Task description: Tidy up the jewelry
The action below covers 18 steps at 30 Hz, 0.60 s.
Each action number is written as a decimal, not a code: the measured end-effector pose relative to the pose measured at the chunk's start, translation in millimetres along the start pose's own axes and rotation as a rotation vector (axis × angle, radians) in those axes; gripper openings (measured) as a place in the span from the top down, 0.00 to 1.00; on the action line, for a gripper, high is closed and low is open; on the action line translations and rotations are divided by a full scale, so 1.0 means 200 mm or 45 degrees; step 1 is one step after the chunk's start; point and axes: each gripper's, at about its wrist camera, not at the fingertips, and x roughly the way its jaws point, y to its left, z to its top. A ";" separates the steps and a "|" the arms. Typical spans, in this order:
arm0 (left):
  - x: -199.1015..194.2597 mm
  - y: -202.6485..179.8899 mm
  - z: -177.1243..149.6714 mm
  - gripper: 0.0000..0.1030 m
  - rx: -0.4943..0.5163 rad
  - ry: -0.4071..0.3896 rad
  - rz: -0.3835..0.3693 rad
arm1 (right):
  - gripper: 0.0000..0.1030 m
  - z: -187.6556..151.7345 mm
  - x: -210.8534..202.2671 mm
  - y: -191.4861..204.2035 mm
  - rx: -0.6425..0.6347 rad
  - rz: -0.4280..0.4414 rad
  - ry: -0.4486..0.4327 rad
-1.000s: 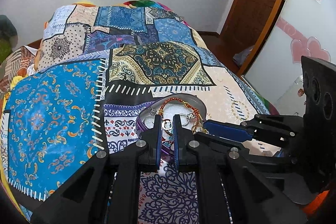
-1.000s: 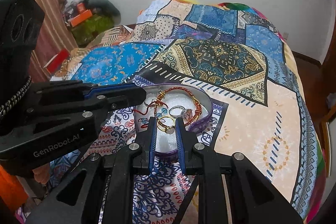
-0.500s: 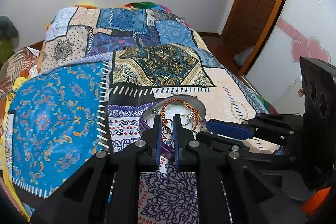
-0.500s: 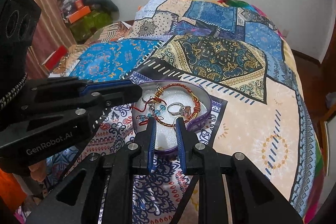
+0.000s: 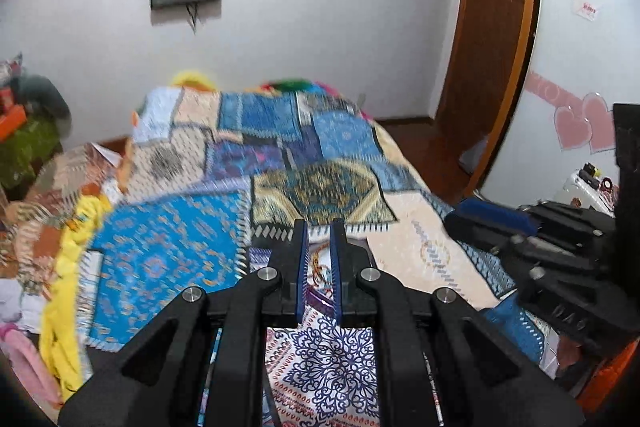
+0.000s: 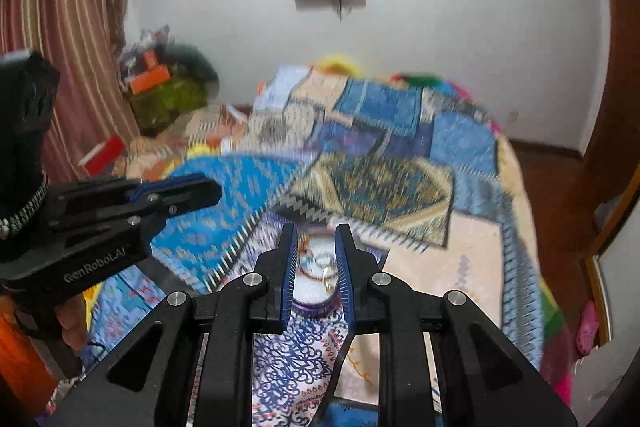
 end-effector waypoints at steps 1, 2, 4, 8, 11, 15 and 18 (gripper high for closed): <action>-0.06 -0.02 0.01 0.91 0.011 -0.037 0.016 | 0.83 0.02 -0.07 0.01 -0.004 -0.012 -0.044; -0.12 -0.04 0.02 0.91 0.021 -0.075 0.033 | 0.83 0.03 -0.12 0.03 -0.008 -0.025 -0.083; -0.23 -0.07 0.03 0.91 0.043 -0.144 0.062 | 0.83 0.05 -0.23 0.07 -0.019 -0.052 -0.167; -0.46 -0.13 0.02 0.82 0.061 -0.287 0.119 | 0.83 0.07 -0.41 0.11 -0.025 -0.091 -0.307; -0.58 -0.16 0.01 0.54 0.042 -0.376 0.157 | 0.83 0.07 -0.52 0.15 -0.019 -0.122 -0.392; -0.70 -0.19 -0.03 0.30 0.039 -0.474 0.238 | 0.82 0.06 -0.61 0.18 -0.024 -0.160 -0.442; -0.76 -0.20 -0.05 0.14 0.028 -0.509 0.264 | 0.58 0.05 -0.63 0.21 -0.032 -0.195 -0.458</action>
